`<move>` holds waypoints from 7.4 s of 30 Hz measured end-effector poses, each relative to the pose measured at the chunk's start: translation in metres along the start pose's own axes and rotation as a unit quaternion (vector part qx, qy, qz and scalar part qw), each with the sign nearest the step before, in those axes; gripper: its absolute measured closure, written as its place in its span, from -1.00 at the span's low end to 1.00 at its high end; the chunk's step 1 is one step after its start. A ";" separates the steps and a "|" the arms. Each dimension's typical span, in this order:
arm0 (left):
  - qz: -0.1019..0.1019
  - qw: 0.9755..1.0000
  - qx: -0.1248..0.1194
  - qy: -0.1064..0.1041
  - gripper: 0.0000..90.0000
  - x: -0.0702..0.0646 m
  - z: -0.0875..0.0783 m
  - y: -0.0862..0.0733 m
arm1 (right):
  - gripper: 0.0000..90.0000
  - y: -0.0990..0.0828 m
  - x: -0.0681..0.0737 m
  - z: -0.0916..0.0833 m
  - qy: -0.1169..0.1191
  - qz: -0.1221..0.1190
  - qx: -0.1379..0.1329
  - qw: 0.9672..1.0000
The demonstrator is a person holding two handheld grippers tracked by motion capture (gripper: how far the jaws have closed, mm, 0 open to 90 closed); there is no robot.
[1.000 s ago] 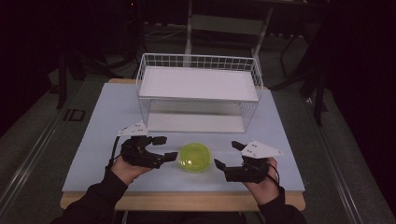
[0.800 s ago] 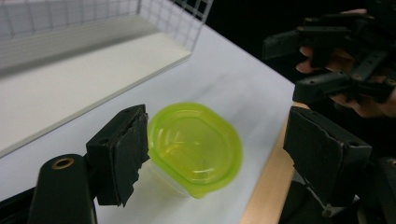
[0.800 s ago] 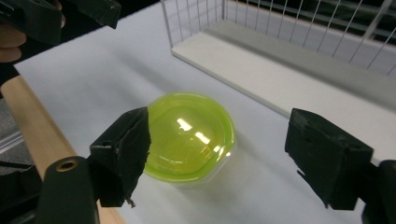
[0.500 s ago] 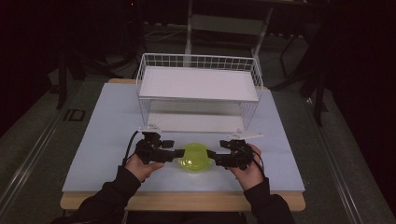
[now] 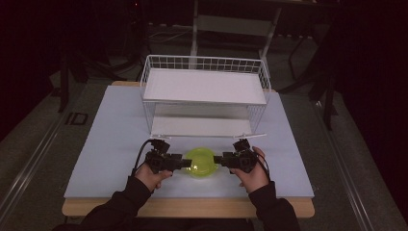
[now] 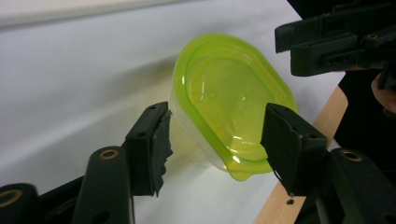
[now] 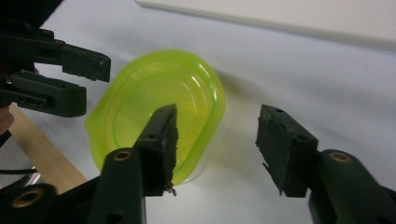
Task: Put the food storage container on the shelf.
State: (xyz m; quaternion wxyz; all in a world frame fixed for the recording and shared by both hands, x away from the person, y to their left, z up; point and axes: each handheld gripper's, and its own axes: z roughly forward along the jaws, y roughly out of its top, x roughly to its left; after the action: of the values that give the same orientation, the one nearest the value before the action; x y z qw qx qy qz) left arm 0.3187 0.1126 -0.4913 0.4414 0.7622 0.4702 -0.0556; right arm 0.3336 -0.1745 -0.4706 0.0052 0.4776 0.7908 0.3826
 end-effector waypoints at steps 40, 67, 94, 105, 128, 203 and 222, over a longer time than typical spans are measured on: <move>-0.053 0.998 -0.033 -0.031 0.81 -0.014 -0.026 0.009 | 0.79 0.006 0.027 -0.021 0.044 0.014 -0.023 0.999; -0.009 0.995 -0.095 -0.016 0.81 -0.047 -0.089 0.078 | 0.79 0.072 0.058 -0.075 0.047 -0.018 -0.108 0.993; -0.021 0.994 -0.106 0.014 0.81 -0.055 -0.103 0.174 | 0.78 0.156 0.050 -0.097 0.016 0.002 -0.136 0.991; -0.043 0.994 -0.099 0.015 0.81 -0.037 -0.086 0.197 | 0.78 0.182 0.033 -0.088 0.003 0.027 -0.123 0.992; -0.064 0.992 -0.104 0.025 0.67 -0.012 -0.072 0.210 | 0.75 0.207 0.011 -0.060 0.022 0.079 -0.064 0.995; 0.172 0.968 -0.178 -0.029 -0.97 -0.037 -0.093 0.039 | -0.60 0.059 0.053 -0.073 0.018 -0.173 -0.153 0.973; 0.225 0.964 -0.137 -0.031 -0.97 -0.030 -0.072 -0.025 | -0.60 -0.026 0.015 -0.058 0.016 -0.156 -0.129 0.979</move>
State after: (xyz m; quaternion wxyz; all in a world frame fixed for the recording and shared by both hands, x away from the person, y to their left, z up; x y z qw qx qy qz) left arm 0.2592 0.1494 -0.4486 0.5571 0.7785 0.2759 0.0865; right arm 0.2847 -0.2045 -0.4398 0.1138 0.3370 0.7996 0.4839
